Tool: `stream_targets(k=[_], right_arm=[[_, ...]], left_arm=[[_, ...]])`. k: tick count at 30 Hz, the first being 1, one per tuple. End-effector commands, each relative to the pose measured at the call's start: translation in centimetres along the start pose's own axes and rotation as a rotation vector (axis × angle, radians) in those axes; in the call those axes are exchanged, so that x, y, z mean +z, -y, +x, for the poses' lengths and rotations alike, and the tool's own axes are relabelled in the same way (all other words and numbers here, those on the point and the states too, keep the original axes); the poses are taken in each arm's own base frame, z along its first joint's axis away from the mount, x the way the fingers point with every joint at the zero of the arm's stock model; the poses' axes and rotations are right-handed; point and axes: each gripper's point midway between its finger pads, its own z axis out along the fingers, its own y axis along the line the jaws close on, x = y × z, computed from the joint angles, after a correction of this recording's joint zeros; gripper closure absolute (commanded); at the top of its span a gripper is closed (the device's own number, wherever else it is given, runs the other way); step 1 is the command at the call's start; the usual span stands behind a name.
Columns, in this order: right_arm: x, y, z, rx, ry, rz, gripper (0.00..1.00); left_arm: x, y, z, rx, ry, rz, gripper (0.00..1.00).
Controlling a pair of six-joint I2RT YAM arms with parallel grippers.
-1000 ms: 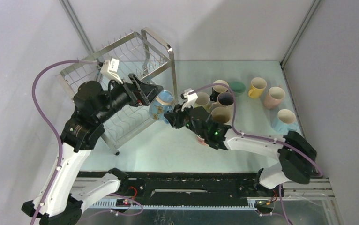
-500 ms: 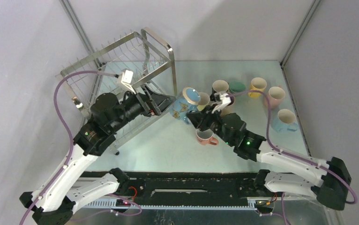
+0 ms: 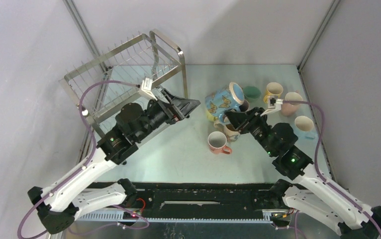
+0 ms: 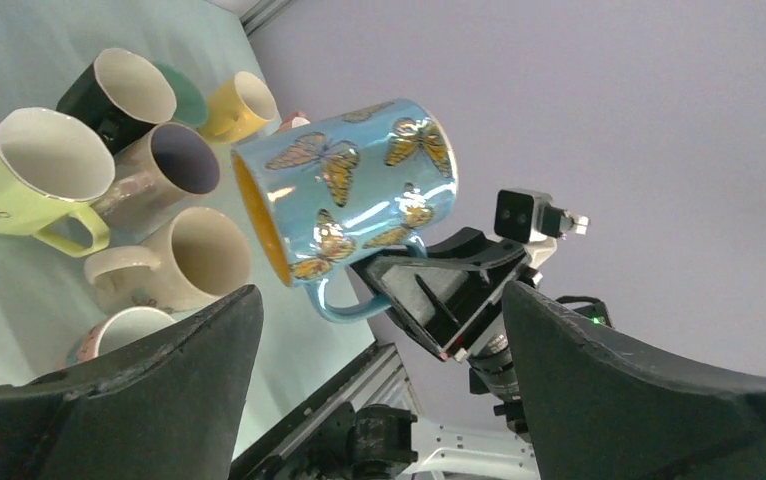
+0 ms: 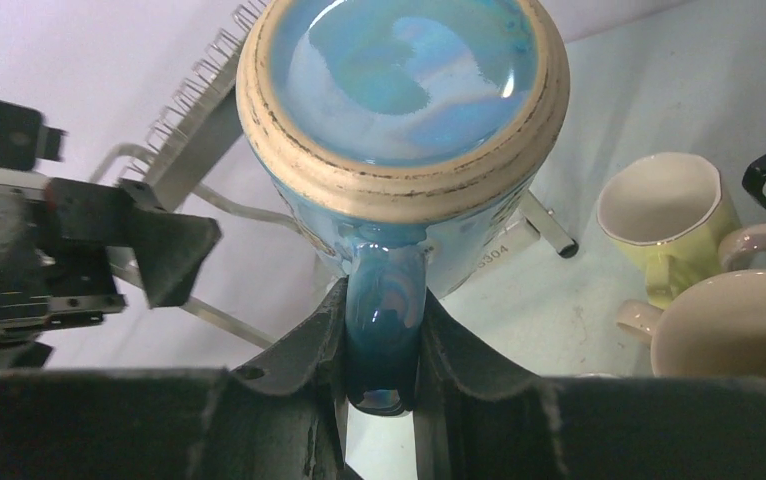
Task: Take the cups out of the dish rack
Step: Place the cup at the center of the board.
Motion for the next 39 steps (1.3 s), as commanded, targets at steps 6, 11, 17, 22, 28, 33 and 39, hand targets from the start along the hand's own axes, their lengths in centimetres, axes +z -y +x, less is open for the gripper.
stream_targets(k=[6, 11, 17, 22, 28, 33, 39], right_arm=[[-3.9, -6.4, -6.7, 0.115, 0.137, -0.285, 1.00], [-5.0, -7.2, -7.3, 0.125, 0.138, -0.333, 1.00], [-5.5, -8.4, -7.5, 0.151, 0.118, -0.399, 1.00], [-5.6, -8.8, -7.3, 0.170, 0.084, -0.435, 1.00], [-6.1, -9.7, -7.9, 0.205, 0.064, -0.499, 1.00], [-6.6, -10.7, -8.0, 0.224, 0.038, -0.556, 1.00], [-7.2, -10.7, -7.9, 0.233, 0.030, -0.575, 1.00]], left_arm=[[3.0, 2.5, -0.3, -0.095, 0.028, 0.088, 0.06], [3.9, 4.7, 0.4, -0.130, -0.035, 0.182, 0.08], [3.8, 7.8, 0.7, -0.190, -0.088, 0.318, 0.12], [2.9, 10.7, 0.7, -0.238, -0.138, 0.445, 0.18], [1.8, 13.5, 1.0, -0.298, -0.183, 0.565, 0.25], [1.0, 15.4, 0.2, -0.310, -0.171, 0.640, 0.29], [0.6, 16.8, -0.7, -0.316, -0.155, 0.689, 0.42]])
